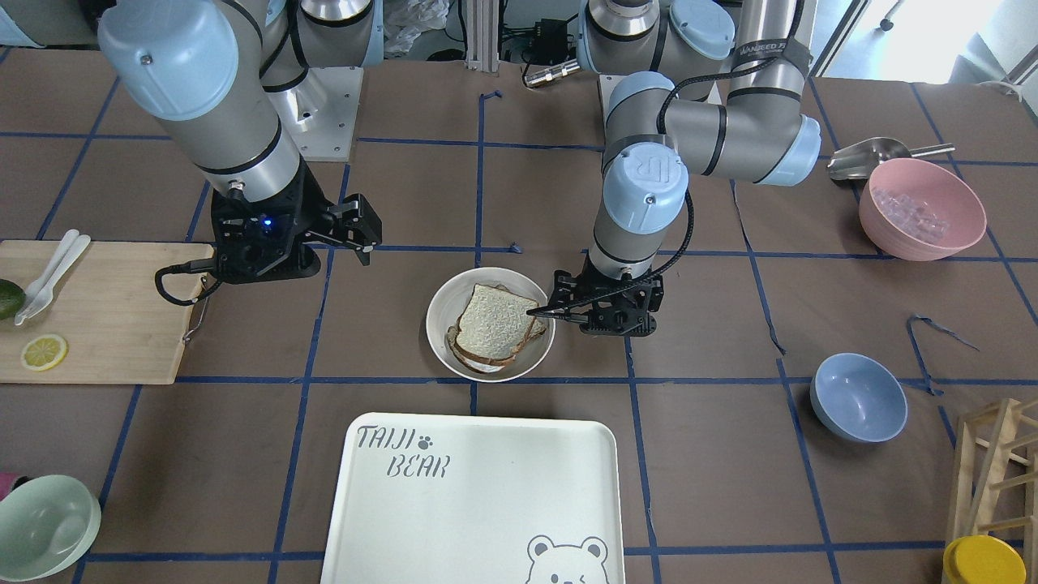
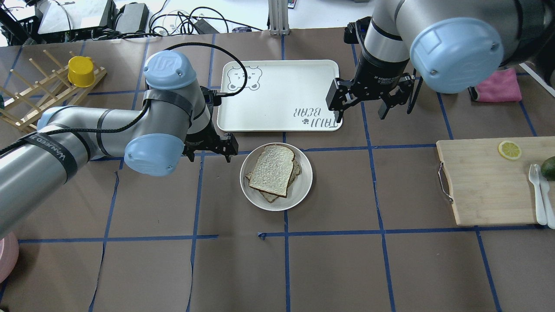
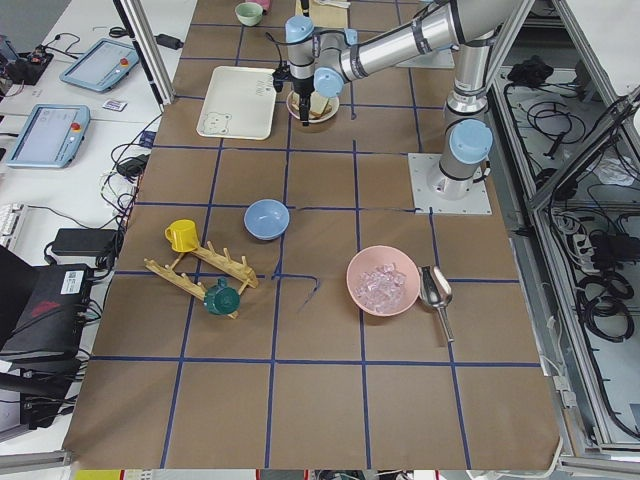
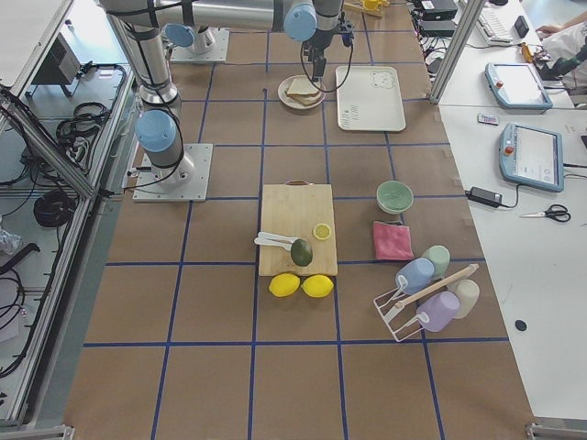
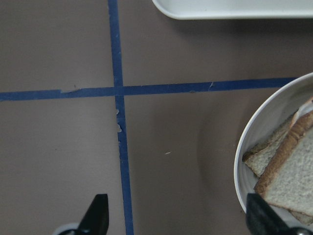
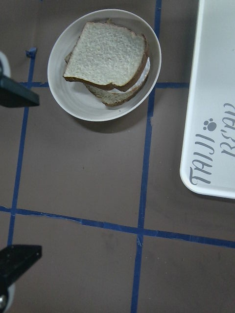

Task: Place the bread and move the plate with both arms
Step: 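Grip the white plate rim with the left gripper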

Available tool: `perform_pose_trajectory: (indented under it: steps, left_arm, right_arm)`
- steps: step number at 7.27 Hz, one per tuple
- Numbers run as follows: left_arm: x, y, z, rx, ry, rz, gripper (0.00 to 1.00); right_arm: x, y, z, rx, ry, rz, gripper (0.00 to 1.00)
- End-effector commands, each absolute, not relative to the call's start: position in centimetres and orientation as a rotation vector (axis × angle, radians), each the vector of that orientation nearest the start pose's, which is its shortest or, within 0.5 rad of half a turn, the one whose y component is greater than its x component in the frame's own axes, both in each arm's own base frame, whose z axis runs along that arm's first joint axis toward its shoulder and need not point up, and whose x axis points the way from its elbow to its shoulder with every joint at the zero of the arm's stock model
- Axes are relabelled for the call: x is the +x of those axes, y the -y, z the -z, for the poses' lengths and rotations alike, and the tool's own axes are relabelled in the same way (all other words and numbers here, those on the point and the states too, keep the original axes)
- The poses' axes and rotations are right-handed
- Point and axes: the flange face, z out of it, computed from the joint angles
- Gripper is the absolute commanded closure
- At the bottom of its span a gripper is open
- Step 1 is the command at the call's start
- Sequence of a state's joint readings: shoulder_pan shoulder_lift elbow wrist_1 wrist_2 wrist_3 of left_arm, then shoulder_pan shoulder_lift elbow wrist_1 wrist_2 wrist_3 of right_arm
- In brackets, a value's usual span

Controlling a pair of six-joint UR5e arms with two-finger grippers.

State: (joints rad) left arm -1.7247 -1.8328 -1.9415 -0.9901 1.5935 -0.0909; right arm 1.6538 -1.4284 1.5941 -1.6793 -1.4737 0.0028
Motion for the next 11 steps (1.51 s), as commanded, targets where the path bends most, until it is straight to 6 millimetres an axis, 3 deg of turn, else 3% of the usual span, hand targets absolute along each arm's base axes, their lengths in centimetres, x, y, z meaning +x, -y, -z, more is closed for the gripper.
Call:
perform_pose_trajectory:
  steps: [1, 2, 4, 7, 8, 9, 11]
  left_arm:
    - [-22.4, 48.9, -19.3, 0.105, -3.116, -0.009, 0.02]
    - [-22.7, 48.9, -18.4, 0.079, -3.121, 0.017, 0.03]
    - [-23.1, 48.5, -17.7, 0.086, -3.127, -0.008, 0.2]
    - [-23.6, 48.4, -17.7, 0.082, -3.172, -0.028, 0.75]
    - [-23.6, 48.4, -17.8, 0.087, -3.171, -0.028, 0.94]
    - [-23.6, 48.4, -17.8, 0.087, -3.172, -0.026, 1.0]
    - [-23.4, 48.5, -18.8, 0.081, -3.176, 0.0, 1.0]
  right_arm:
    - [17.2, 53.7, -41.4, -0.077, -3.06, -0.025, 0.0]
    - [16.9, 53.8, -41.3, -0.07, -3.058, -0.025, 0.0]
    - [14.6, 54.1, -41.1, -0.032, -3.058, -0.069, 0.0]
    - [13.9, 54.2, -41.5, -0.005, -3.07, -0.08, 0.0]
    - [13.8, 54.3, -40.8, -0.003, -3.063, -0.102, 0.0]
    - [13.8, 54.2, -40.4, -0.008, -3.071, -0.117, 0.0]
    - [13.6, 53.7, -40.9, -0.009, -3.092, -0.13, 0.0]
